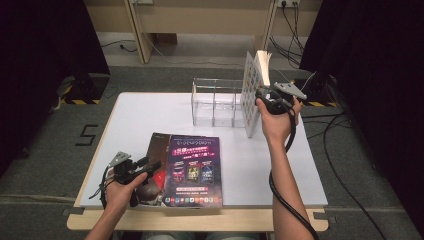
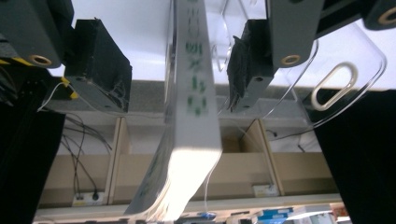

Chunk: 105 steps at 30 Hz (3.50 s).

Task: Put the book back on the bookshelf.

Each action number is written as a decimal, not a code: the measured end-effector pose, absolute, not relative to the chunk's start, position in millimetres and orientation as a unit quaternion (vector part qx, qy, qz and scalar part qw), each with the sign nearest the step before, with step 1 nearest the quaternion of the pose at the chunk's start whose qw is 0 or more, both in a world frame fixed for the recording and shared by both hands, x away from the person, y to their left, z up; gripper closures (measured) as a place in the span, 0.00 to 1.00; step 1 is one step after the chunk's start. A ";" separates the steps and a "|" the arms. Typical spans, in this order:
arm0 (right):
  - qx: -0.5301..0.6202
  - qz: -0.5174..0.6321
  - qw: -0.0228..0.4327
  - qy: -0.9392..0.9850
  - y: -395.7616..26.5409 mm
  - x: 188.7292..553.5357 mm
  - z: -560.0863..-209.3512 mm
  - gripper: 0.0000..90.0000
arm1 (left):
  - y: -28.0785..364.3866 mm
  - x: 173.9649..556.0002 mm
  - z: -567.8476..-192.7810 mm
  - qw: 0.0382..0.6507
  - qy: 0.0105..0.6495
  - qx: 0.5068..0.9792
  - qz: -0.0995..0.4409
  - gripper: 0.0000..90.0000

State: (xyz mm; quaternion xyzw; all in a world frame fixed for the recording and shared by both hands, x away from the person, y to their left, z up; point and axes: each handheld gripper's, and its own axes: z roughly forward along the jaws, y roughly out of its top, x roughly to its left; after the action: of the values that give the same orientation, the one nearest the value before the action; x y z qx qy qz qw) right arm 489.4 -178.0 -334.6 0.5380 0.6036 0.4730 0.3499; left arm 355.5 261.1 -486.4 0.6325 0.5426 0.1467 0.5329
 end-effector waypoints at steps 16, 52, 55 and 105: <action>0.543 0.465 0.333 0.615 -188.3 458.3 -350.3 0.45 | 260.4 355.9 -483.0 0.530 0.539 0.637 0.153 0.36; 0.535 0.418 0.223 0.699 -145.0 429.8 -417.9 0.74 | 235.6 393.2 -477.1 0.482 0.541 0.678 0.122 0.54; 0.535 0.413 0.212 0.706 -140.4 430.9 -424.3 0.78 | 234.4 395.1 -478.4 0.480 0.546 0.677 0.117 0.57; 0.537 0.332 0.143 0.762 -96.0 446.1 -479.3 0.83 | 223.4 402.2 -486.0 0.402 0.561 0.715 0.113 1.00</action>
State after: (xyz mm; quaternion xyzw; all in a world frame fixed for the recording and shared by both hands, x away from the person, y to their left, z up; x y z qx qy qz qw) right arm 446.1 -96.0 -479.3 0.5371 0.7621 0.3320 0.1431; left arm 402.2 223.4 -486.0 0.7146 0.5610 0.1133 0.4022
